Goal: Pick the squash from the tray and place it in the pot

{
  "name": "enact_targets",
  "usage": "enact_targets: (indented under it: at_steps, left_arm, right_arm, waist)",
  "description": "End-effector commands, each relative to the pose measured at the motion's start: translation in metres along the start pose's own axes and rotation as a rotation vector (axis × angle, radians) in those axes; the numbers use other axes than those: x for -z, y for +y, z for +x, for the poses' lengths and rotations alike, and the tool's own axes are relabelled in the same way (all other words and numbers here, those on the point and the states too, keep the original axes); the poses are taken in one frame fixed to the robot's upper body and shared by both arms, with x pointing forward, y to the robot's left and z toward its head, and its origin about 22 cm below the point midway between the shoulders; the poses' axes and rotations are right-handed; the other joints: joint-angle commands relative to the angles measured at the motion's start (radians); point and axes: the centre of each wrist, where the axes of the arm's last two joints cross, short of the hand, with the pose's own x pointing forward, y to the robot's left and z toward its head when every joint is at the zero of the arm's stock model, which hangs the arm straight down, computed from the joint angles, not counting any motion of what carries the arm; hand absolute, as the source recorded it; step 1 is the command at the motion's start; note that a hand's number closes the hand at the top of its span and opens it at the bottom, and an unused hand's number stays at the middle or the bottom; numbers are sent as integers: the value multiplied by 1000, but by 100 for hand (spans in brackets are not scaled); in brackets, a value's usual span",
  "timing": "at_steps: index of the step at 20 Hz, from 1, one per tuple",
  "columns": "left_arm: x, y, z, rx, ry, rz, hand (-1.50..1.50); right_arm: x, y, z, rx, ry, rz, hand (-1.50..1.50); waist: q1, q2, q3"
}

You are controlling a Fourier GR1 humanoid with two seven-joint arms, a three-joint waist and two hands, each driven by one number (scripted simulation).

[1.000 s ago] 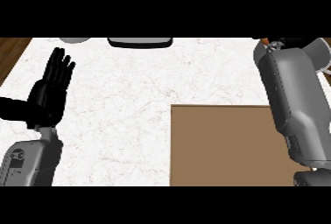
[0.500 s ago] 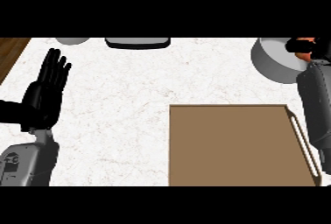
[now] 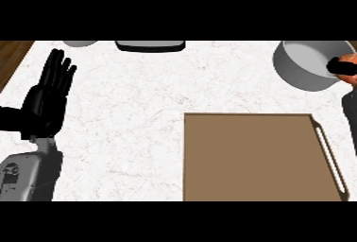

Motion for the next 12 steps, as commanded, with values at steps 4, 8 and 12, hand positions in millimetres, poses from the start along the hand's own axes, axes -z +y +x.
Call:
enact_targets:
  at_steps: [4, 8, 12]
  left_arm:
    - [-7, 3, 0, 1, -6, -14, 0]
    - [-12, -9, -26, -8, 1, -10, 0]
    - [0, 0, 1, -16, -5, -18, 0]
  right_arm:
    - [12, 13, -29, 70, 109, 210, 150]
    - [-2, 32, -43, 165, 126, 310, -150]
    - [1, 34, -55, 227, 36, 329, -150]
  waist:
    - [10, 2, 1]
    - [10, 7, 2]
    - [24, 10, 3]
